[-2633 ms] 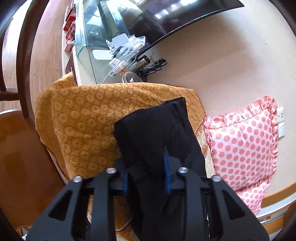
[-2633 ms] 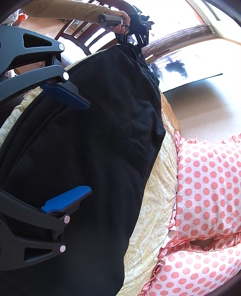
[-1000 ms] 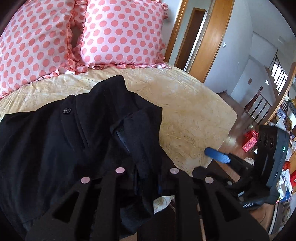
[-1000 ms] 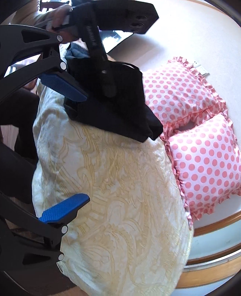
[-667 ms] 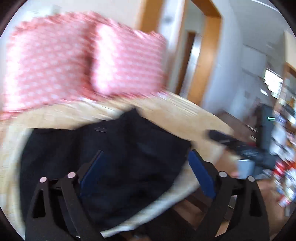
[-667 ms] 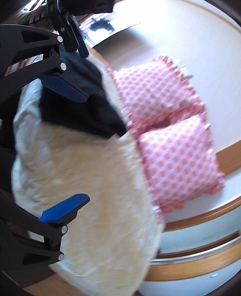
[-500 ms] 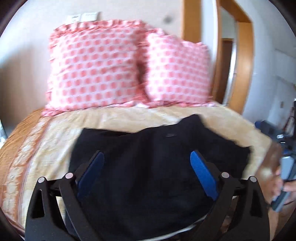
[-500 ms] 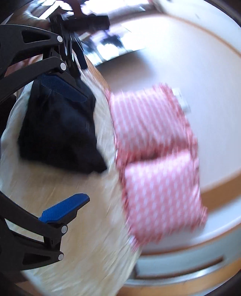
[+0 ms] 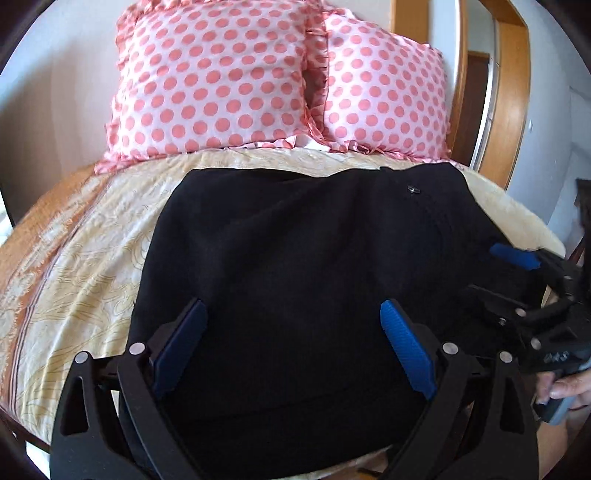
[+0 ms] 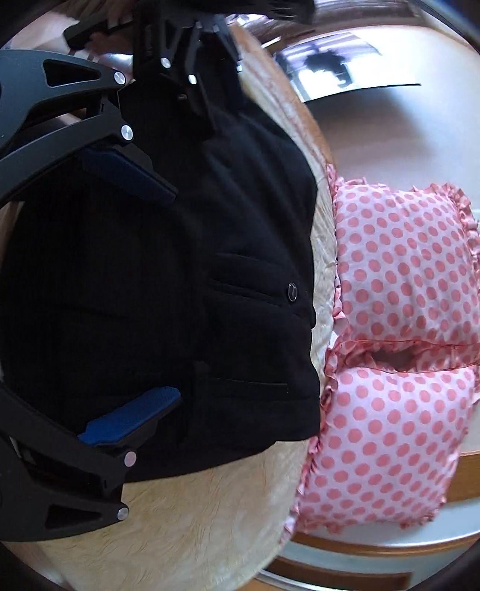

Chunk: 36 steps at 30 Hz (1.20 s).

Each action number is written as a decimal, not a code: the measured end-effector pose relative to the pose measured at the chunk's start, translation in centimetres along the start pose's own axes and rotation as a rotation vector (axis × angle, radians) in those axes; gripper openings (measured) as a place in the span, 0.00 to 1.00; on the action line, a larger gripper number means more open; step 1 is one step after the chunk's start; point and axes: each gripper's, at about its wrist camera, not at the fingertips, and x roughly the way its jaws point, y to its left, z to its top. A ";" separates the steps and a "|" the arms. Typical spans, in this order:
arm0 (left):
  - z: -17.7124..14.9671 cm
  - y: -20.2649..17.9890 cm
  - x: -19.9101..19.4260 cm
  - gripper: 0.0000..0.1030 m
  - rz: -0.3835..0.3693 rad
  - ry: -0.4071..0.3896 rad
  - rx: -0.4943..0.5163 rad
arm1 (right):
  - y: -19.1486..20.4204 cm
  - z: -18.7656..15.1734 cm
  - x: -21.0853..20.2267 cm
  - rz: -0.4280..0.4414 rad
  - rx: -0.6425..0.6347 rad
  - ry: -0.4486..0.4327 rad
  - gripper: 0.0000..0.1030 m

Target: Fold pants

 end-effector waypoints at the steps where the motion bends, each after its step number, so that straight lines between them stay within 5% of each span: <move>1: -0.2 0.0 -0.1 0.92 0.002 -0.008 0.002 | 0.1 -0.1 -0.2 -0.003 0.004 -0.003 0.98; 9: 3.8 1.2 -1.3 0.96 -0.068 -0.054 -0.087 | -1.8 4.1 -1.6 0.069 0.106 -0.076 0.98; 11: 4.6 1.2 -0.2 0.96 -0.057 -0.017 -0.096 | -1.7 4.6 -0.4 0.037 0.103 -0.036 0.98; 14: 4.3 1.3 2.9 0.95 -0.072 0.151 -0.115 | -1.0 3.7 2.4 -0.032 0.025 0.116 0.99; 16: 4.0 1.1 3.1 0.95 -0.053 0.146 -0.084 | -0.2 3.9 1.9 -0.048 -0.041 0.110 0.98; 19: 3.6 1.2 2.9 0.96 -0.065 0.156 -0.077 | -2.2 5.5 -0.1 0.063 0.047 0.060 0.98; 23: 3.0 1.6 2.2 0.98 -0.088 0.137 -0.082 | -7.8 7.8 -0.6 0.080 0.243 0.037 0.98; 27: 2.3 0.6 2.1 0.98 -0.044 0.122 0.001 | -11.2 9.0 2.8 0.084 0.302 0.153 0.98; 32: 2.2 0.8 1.9 0.98 -0.048 0.110 -0.009 | -11.1 9.3 6.1 0.120 0.276 0.244 0.85; 36: 2.1 0.7 1.9 0.98 -0.046 0.105 0.003 | -11.1 9.1 7.7 0.134 0.271 0.304 0.84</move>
